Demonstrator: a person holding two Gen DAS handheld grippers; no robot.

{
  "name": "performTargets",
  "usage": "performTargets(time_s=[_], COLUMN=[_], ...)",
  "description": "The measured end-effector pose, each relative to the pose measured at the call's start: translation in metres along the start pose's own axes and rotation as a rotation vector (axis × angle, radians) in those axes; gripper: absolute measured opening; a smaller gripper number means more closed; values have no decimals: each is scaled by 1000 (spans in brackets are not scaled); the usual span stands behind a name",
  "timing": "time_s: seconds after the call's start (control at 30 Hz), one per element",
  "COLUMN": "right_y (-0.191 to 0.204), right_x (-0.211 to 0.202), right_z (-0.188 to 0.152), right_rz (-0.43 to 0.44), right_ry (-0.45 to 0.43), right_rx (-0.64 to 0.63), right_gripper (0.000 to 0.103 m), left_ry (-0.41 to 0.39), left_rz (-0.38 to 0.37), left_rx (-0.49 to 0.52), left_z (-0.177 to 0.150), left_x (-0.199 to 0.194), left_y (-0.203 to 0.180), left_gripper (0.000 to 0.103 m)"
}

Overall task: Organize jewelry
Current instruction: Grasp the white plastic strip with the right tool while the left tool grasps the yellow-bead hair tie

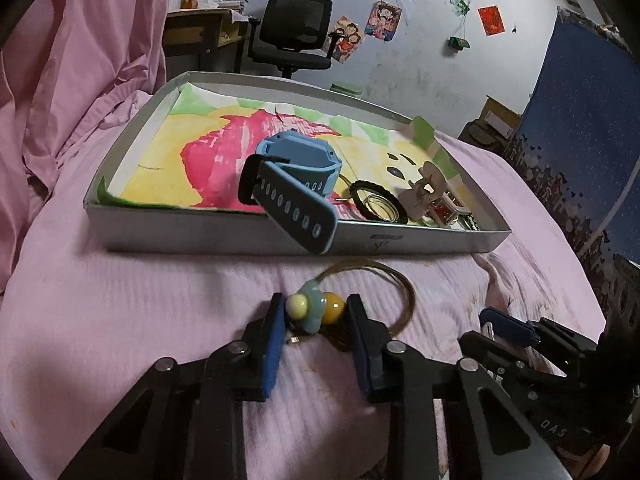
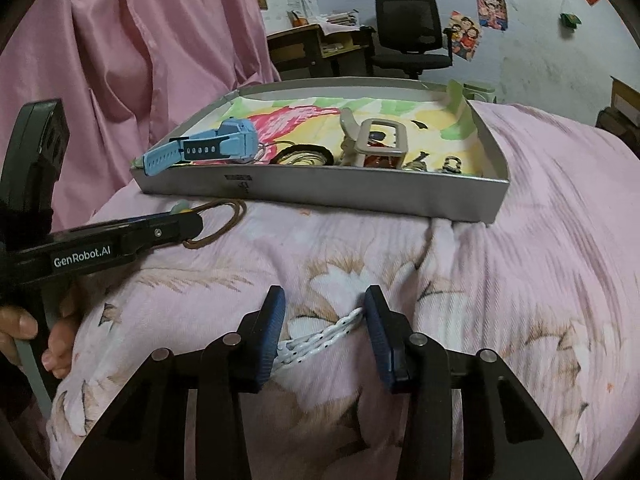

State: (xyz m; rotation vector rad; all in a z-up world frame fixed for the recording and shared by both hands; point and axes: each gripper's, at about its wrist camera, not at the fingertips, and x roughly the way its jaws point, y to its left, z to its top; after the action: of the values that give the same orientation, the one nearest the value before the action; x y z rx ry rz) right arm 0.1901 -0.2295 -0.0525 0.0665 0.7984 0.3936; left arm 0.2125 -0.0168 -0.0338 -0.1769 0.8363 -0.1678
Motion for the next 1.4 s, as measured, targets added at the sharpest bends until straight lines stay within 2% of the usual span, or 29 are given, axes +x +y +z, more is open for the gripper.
performTargets(time_s=[0.53, 0.57, 0.67, 0.87, 1.0, 1.17, 1.4], right_y=[-10, -9, -11, -11, -5, -1, 2], right_x=[-8, -7, -7, -4, -6, -9, -15], right_z=[-15, -15, -17, -18, -16, -13, -10], right_rz=[22, 24, 25, 45, 60, 80, 99], right_ry=[7, 7, 9, 8, -7, -32, -84], right_rx=[99, 103, 114, 118, 100, 85, 77], right_gripper=[37, 35, 19, 6, 5, 5, 5], left_ry=[-37, -38, -38, -39, -49, -102, -157], left_rz=[-3, -2, -3, -3, -12, -59, -70], left_rx=[0, 0, -1, -1, -6, -38, -66], left_z=[-15, -15, -15, -15, -15, -18, -22], left_x=[-13, -13, -13, -13, -15, -26, -35], left_y=[0, 0, 0, 0, 1, 9, 14], left_gripper=[28, 28, 28, 28, 28, 28, 28])
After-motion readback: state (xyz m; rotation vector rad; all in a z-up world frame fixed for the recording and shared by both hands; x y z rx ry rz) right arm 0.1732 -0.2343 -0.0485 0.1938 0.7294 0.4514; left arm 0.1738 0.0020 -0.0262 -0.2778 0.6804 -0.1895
